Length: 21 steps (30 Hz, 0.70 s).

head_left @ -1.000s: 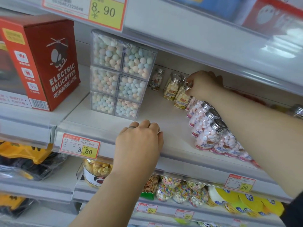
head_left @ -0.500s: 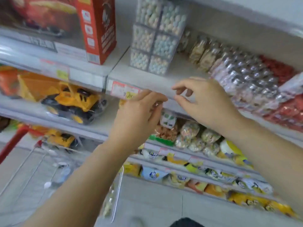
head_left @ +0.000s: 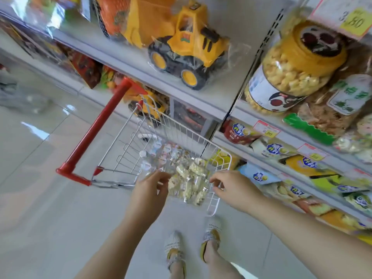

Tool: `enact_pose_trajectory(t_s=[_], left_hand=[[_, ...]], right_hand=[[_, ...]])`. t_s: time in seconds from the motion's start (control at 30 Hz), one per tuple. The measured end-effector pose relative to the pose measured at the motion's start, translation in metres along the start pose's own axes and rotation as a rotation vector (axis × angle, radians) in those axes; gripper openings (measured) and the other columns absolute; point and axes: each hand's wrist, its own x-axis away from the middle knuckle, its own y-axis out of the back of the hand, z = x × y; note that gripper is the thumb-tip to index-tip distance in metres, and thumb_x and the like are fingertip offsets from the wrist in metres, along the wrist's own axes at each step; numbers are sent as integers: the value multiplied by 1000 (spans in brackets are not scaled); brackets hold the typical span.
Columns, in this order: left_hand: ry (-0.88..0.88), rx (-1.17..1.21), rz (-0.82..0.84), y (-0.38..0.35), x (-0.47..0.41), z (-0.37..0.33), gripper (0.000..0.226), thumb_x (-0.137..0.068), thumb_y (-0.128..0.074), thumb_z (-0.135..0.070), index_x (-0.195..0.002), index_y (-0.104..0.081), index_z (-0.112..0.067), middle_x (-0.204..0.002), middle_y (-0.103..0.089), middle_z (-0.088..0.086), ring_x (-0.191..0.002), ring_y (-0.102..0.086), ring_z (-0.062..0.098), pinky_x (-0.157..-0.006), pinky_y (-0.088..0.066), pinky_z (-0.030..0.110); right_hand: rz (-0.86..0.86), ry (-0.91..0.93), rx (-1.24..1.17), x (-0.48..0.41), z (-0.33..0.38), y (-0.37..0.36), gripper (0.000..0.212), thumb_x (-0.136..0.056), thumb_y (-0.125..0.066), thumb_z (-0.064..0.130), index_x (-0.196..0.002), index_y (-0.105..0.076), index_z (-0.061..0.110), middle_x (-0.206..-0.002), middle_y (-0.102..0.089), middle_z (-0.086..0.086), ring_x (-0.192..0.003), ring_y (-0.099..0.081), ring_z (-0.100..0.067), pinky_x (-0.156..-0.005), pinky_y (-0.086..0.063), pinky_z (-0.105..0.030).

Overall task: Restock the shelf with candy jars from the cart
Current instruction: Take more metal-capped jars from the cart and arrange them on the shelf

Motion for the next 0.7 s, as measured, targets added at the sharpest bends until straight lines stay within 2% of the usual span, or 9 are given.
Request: enact_pose_trajectory(t_s=[0.17, 0.23, 0.33, 0.43, 0.57, 0.63, 0.7], left_hand=[[133, -118, 108, -39, -21, 56, 22, -96, -56, -22, -112, -65, -35, -108, -66, -15, -90, -62, 4, -76, -49, 25], [136, -207, 153, -54, -36, 67, 27, -97, -54, -23, -120, -61, -35, -116, -64, -14, -101, -62, 10, -83, -49, 28], [174, -363, 226, -69, -60, 81, 34, -100, -47, -32, -133, -51, -39, -130, -55, -15, -112, -60, 16, -91, -47, 30], [205, -484, 336, -84, -86, 97, 41, -100, -46, -34, -140, -42, -36, -137, -48, -8, -118, -57, 23, -90, -46, 34], [303, -470, 384, -107, -123, 122, 54, -97, -54, -31, -145, -31, -29, -141, -37, 4, -121, -52, 33, -83, -46, 39], [376, -412, 395, -119, -142, 139, 63, -94, -58, -28, -148, -25, -27, -142, -34, 9, -118, -53, 37, -90, -49, 44], [438, -333, 426, -131, -158, 151, 68, -93, -59, -26, -150, -21, -26, -144, -32, 13, -118, -54, 39, -96, -49, 47]], right_hand=[[213, -117, -15, -60, -17, -68, 22, -92, -62, 30, -112, -66, 24, -93, -62, 10, -85, -60, -11, -76, -51, -30], [262, -172, -46, -85, -26, -93, 28, -91, -63, 29, -119, -63, 24, -99, -63, 7, -88, -61, -14, -81, -52, -32], [313, -260, -89, -117, -40, -124, 41, -89, -65, 27, -129, -58, 22, -105, -65, 0, -93, -62, -18, -77, -48, -27], [330, -286, -91, -143, -52, -150, 50, -84, -66, 26, -132, -53, 23, -122, -60, -5, -106, -60, -24, -81, -48, -29], [300, -302, -139, -171, -56, -176, 69, -89, -67, 31, -148, -33, 22, -138, -48, -7, -124, -52, -29, -97, -45, -34], [269, -328, -136, -182, -54, -184, 68, -93, -63, 35, -150, -28, 22, -144, -47, -5, -124, -53, -29, -97, -46, -36], [250, -341, -69, -189, -51, -188, 67, -93, -61, 40, -149, -28, 21, -139, -54, -4, -119, -57, -30, -91, -47, -37]])
